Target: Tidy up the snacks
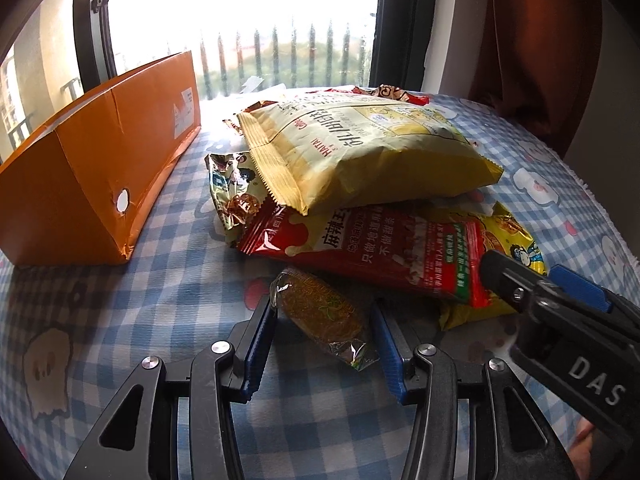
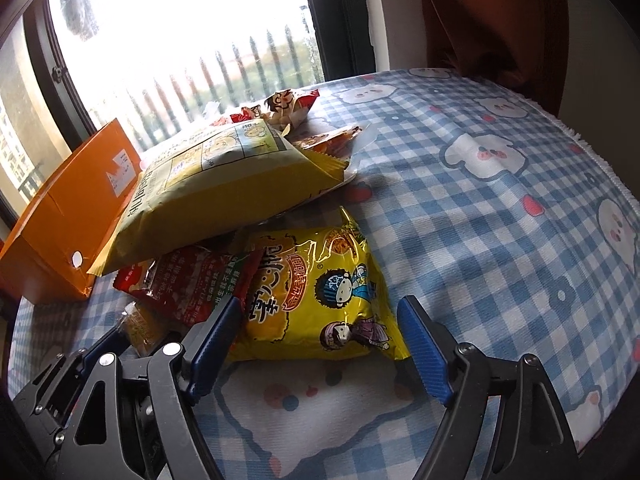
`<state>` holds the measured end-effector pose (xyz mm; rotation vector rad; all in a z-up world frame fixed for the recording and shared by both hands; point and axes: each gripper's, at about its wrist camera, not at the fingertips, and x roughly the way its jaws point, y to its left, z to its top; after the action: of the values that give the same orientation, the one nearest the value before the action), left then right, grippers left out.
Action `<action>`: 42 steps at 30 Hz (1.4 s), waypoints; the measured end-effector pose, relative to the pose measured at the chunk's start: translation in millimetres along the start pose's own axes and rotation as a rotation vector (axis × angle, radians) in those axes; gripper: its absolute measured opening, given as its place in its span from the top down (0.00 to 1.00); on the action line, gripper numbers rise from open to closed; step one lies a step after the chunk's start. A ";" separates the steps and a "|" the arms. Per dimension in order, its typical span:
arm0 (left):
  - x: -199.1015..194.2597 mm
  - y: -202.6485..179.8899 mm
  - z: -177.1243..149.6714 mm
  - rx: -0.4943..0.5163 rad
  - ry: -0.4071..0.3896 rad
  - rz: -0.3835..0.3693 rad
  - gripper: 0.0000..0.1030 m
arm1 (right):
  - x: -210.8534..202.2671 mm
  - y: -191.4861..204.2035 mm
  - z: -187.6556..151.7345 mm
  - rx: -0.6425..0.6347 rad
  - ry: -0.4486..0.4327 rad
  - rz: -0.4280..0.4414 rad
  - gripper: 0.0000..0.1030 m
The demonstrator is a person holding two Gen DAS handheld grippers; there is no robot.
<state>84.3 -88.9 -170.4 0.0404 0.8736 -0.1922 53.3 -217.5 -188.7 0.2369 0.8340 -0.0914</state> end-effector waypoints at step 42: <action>-5.9 -0.3 -11.0 0.040 -0.012 0.001 0.54 | 19.4 13.6 -2.4 -0.081 0.037 -0.063 0.28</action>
<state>72.2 -87.0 -172.9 0.0768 0.8580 -0.2092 66.9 -203.4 -202.3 0.1366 0.8800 -0.1121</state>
